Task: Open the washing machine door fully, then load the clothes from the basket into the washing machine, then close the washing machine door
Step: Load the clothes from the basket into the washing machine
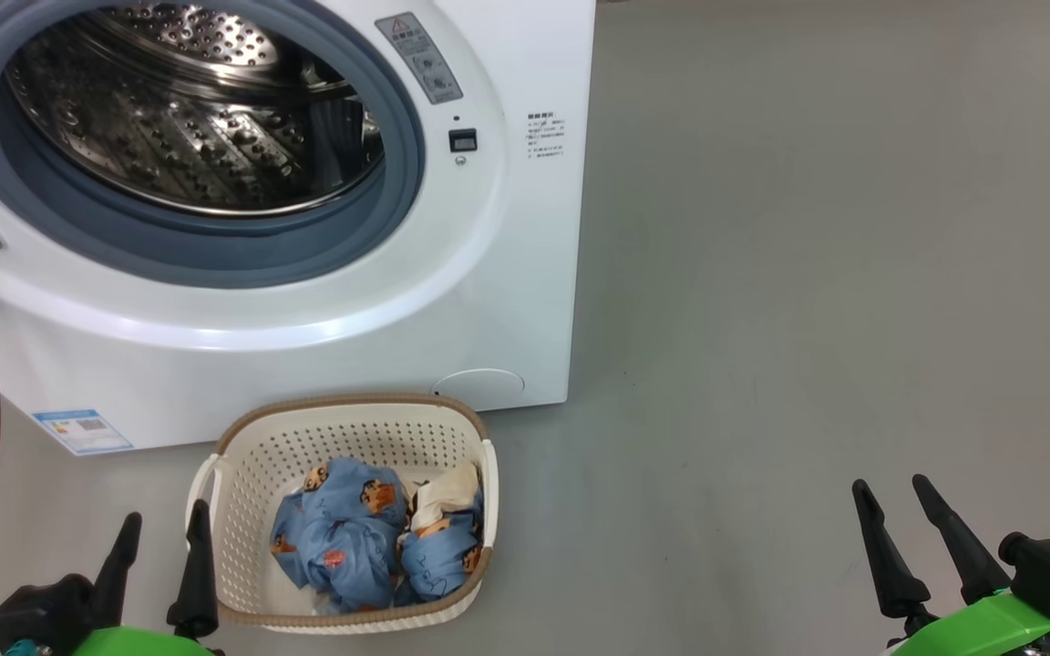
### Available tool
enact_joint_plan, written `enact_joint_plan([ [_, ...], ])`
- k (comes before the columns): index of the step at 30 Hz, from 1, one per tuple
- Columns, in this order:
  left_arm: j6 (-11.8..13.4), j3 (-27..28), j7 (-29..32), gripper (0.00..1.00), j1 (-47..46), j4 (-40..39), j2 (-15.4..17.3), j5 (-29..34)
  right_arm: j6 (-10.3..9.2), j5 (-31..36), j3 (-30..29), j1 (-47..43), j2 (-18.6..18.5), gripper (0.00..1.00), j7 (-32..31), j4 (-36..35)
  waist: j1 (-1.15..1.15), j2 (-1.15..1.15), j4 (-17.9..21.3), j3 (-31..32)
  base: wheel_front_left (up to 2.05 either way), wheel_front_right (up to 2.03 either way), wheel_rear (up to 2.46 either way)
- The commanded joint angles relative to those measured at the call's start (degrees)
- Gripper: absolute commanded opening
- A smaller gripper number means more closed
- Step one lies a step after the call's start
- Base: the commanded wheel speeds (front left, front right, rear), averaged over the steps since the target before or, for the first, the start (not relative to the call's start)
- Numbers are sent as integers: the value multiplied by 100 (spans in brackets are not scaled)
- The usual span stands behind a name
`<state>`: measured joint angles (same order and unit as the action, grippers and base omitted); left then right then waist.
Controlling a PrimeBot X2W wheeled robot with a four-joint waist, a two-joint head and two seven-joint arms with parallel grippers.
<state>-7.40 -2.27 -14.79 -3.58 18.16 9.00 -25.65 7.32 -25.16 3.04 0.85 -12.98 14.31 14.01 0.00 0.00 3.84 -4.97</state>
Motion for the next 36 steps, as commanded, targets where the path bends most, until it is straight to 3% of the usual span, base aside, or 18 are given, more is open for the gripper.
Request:
enact_joint_plan([
  [1,-9,176,-21,100,-186,-138,161,-31,17,48,127,130,-81,100,69,-133,0,0,4,3,78,-92,13],
  [14,-9,274,-21,100,-239,-142,132,-19,17,44,134,151,-49,100,69,-132,0,0,7,-51,74,-107,33],
  [22,-9,289,-21,100,-249,-137,46,133,17,40,149,174,-26,100,69,-135,0,0,-11,-98,16,-17,1],
  [36,-9,-233,-21,100,-561,603,-13,-4,17,83,192,372,140,100,69,-228,0,0,52,-590,0,0,0],
])
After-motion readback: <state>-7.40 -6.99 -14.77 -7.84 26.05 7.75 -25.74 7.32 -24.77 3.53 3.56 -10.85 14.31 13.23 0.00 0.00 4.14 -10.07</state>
